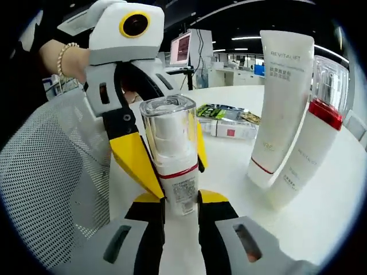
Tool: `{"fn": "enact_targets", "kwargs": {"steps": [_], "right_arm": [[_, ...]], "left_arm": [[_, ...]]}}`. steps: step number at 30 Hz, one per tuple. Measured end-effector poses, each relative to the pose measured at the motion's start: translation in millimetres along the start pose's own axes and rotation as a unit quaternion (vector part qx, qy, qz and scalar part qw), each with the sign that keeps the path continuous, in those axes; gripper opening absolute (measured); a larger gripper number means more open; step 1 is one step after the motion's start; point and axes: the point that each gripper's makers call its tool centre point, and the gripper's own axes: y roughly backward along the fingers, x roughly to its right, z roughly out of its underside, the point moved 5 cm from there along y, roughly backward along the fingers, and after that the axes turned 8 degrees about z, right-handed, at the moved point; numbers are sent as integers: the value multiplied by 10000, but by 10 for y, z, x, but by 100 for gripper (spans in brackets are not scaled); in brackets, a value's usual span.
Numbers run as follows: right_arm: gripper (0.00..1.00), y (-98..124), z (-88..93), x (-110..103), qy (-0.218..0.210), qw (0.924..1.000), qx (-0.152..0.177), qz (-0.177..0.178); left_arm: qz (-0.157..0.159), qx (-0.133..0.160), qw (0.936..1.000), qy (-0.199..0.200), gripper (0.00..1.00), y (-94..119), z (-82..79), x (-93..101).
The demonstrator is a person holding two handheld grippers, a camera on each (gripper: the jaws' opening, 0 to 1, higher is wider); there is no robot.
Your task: Arrange the skincare products in the storage area until every visible bottle or jar stands upright without overlapping.
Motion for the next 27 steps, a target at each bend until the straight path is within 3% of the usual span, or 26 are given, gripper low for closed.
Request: {"fn": "enact_targets", "kwargs": {"steps": [9,17,27], "right_arm": [[21,159,35,286,-75,9998,-68,198],[21,183,56,554,-116,9996,-159,217],[21,131,71,706,-117,9996,-192,170]], "left_arm": [[-74,-11,9999,94,22,11,5,-43],[-326,-56,9986,419,28,145,259,-67],[-587,-27,9948,832,28,303,472,-19]]}}
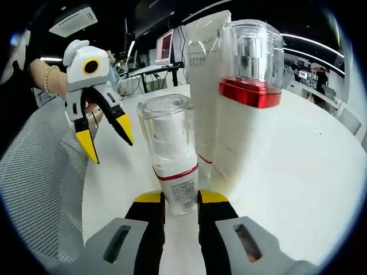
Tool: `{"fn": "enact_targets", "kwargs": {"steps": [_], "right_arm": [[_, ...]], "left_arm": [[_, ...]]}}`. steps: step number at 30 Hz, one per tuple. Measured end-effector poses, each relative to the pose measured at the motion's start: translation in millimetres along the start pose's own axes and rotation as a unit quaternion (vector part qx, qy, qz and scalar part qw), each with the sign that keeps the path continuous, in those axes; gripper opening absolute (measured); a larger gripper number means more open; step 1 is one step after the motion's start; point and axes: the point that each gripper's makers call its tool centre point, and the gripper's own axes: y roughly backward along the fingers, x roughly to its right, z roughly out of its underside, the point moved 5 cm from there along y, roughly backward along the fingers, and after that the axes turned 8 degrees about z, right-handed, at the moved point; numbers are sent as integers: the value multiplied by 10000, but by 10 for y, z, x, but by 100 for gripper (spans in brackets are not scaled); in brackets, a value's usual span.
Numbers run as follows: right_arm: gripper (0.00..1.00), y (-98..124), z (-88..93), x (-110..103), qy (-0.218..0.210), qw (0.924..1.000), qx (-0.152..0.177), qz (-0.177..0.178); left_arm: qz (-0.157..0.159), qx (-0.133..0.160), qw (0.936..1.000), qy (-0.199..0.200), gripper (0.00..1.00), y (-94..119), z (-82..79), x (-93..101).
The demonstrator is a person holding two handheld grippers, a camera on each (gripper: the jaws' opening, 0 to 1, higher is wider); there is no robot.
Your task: Arrange the skincare products in the storage area until every visible bottle or jar stands upright without overlapping.
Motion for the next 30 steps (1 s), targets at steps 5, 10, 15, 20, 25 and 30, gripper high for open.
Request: {"fn": "enact_targets", "kwargs": {"steps": [5,10,15,20,25,30], "right_arm": [[21,-12,13,28,31,10000,-35,-69],[21,-19,9,39,67,9999,-56,-72],[21,-23,9,54,52,10000,-62,-52],[22,-24,13,49,36,9998,-113,-132],[25,-16,-6,7,-14,9997,-159,-157],[27,-1,6,38,-36,9997,-212,-125]], "left_arm": [[-90,26,9999,60,28,38,25,31],[-168,48,9998,126,28,65,47,17],[-234,39,9996,175,27,100,83,13],[-269,57,9994,228,27,158,101,13],[-332,72,9990,275,27,212,119,-27],[-363,107,9988,312,27,229,110,-42]]}}
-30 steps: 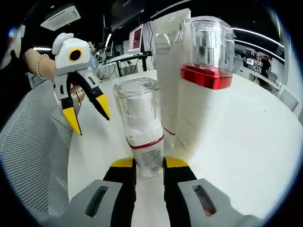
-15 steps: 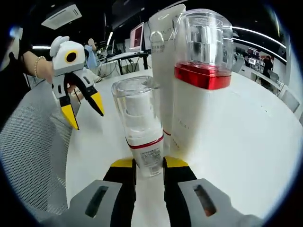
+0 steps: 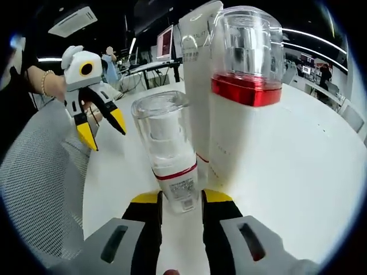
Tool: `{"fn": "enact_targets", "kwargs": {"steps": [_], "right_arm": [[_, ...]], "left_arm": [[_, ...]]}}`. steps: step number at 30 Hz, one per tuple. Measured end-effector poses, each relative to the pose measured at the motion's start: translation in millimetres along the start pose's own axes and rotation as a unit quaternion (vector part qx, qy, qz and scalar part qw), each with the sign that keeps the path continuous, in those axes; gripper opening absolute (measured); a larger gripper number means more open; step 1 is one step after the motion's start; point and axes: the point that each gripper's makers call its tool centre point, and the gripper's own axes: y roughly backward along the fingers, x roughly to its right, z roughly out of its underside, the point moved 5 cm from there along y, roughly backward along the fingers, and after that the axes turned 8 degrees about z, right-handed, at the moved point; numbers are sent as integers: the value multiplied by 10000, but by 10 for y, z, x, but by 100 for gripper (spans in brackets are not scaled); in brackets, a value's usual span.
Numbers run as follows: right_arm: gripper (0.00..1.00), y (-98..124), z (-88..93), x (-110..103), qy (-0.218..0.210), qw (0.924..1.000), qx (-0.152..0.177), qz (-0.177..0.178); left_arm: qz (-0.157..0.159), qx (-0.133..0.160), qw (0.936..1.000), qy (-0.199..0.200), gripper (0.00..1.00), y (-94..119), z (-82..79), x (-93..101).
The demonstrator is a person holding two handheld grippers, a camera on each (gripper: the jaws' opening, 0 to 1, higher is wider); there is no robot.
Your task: Arrange the skincare products in the storage area until every visible bottle or jar stands upright without overlapping.
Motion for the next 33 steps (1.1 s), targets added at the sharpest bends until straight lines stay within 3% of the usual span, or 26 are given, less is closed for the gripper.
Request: {"fn": "enact_targets", "kwargs": {"steps": [9,14,20,27,33], "right_arm": [[39,104,68,36,-430,9990,-36,107],[40,158,96,-22,-486,9986,-81,190],[51,247,53,-121,-684,9970,26,353],[69,322,94,-242,-832,9956,-84,427],[82,414,58,-308,-766,9945,-59,708]], "left_arm": [[4,71,9999,75,34,19,-44,3],[5,55,9999,121,38,36,-28,-14],[-13,69,9998,208,42,74,-25,-20],[-85,55,9994,325,44,177,8,-46],[-228,94,9988,414,48,271,72,-91]]}}
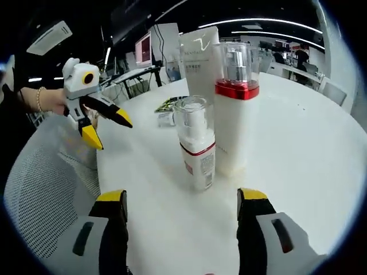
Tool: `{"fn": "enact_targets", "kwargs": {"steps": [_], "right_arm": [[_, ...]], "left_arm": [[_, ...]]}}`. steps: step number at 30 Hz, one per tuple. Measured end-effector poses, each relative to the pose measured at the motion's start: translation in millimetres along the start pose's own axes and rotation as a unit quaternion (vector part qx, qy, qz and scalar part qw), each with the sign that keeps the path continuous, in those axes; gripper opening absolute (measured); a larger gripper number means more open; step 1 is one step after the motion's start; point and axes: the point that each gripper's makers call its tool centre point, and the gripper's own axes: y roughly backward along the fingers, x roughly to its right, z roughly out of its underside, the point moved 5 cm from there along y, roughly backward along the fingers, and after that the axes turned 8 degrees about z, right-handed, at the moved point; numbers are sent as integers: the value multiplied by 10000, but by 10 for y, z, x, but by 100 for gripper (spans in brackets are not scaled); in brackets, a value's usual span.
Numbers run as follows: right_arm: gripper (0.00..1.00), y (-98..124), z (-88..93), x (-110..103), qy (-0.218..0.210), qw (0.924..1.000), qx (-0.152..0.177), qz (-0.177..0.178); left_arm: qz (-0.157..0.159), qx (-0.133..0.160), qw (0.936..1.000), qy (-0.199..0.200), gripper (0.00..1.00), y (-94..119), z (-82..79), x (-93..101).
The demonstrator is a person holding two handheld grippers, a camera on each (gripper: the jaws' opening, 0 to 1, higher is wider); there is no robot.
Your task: Arrange the skincare products in the storage area until every visible bottle or jar stands upright without overlapping.
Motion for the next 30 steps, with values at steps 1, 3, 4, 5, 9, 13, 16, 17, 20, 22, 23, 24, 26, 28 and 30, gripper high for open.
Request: {"fn": "enact_targets", "kwargs": {"steps": [1,3,4,5,9,13,16,17,20,22,23,24,26,28,30], "right_arm": [[84,33,-11,-20,15,10000,11,68],[86,68,-15,-19,-28,9998,44,175],[87,83,-16,-23,-44,9998,52,202],[88,107,-18,-20,-63,9996,99,259],[88,209,-26,-64,-456,9980,117,423],[90,277,-45,-102,-542,9966,229,581],[91,316,-52,-116,-644,9948,337,718],[93,335,-83,-135,-709,9941,346,738],[96,364,-139,-173,-652,9929,545,836],[100,371,-157,-232,-611,9932,588,802],[99,368,-156,-237,-590,9934,576,796],[100,365,-146,-242,-605,9936,535,795],[100,376,-148,-277,-655,9934,512,796],[100,391,-168,-293,-757,9921,560,832],[100,404,-196,-283,-868,9901,678,870]], "left_arm": [[-38,7,10000,26,50,24,11,-17],[-104,31,9999,60,52,78,28,-64],[-139,42,9999,76,54,102,34,-82],[-208,94,9997,91,56,147,32,-108],[-400,458,9976,319,70,279,21,-203],[-609,481,9959,465,74,454,51,-259],[-745,570,9940,562,77,541,83,-305],[-799,581,9934,580,79,566,88,-311],[-921,630,9917,644,83,640,121,-326],[-945,665,9911,654,84,680,121,-330],[-947,676,9910,656,85,689,121,-328],[-949,710,9907,664,86,715,114,-310],[-965,753,9904,637,88,755,110,-300],[-999,750,9903,600,89,796,103,-277],[-1029,725,9902,598,89,807,115,-282]]}}
